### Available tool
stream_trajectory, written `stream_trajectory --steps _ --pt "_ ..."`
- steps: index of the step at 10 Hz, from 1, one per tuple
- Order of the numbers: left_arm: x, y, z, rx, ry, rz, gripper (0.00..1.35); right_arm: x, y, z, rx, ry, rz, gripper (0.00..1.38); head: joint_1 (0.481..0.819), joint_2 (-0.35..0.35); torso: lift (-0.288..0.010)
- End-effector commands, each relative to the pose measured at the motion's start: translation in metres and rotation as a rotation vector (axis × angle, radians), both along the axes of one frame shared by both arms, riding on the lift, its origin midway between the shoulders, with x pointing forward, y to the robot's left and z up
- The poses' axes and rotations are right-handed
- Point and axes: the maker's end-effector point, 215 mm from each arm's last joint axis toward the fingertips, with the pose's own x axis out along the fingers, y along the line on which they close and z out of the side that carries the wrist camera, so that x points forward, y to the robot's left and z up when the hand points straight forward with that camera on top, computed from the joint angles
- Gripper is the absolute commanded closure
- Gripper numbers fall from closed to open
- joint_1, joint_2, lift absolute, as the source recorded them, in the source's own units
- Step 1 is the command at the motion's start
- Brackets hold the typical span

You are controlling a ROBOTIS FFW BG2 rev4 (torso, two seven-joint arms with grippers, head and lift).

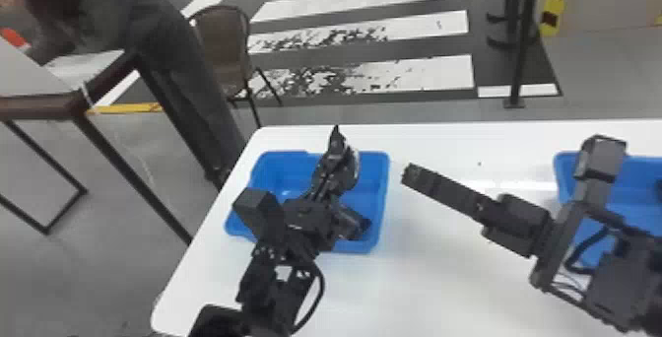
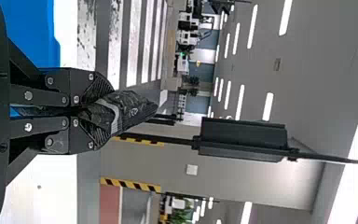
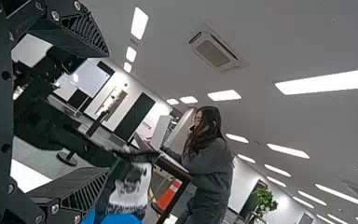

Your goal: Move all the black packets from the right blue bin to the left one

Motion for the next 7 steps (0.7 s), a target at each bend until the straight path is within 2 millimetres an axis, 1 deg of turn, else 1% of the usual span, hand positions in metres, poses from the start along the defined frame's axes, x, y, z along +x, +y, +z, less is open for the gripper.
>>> stream_trajectory --steps 1,2,3,4,5,7 --pt "0.025 0.028 -0.031 0.122 0.048 0.055 1.22 -0.001 0.000 0.001 0.001 -0.002 0.001 0.17 0.695 0.334 -0.140" --pt "0.032 0.048 -0.044 0.162 0.071 0.087 0.98 0.000 0.000 0.001 -0.002 -0.004 0.002 0.17 0.695 0.345 -0.140" --pt "0.035 0.067 -0.033 0.204 0.023 0.121 0.34 0.000 0.000 0.003 0.000 -0.007 0.001 0.17 0.695 0.350 -0.140" --pt "0.035 0.077 -0.020 0.207 -0.014 0.138 0.00 -0.001 0.000 0.002 -0.003 -0.007 0.003 0.17 0.695 0.350 -0.140" --pt "0.032 0.082 -0.011 0.161 -0.046 0.147 0.00 0.001 -0.001 0.001 -0.014 -0.016 -0.005 0.18 0.695 0.350 -0.140" --pt "0.010 0.077 0.009 0.037 -0.139 0.123 0.01 0.009 -0.010 -0.002 -0.039 -0.032 -0.032 0.19 0.695 0.350 -0.140"
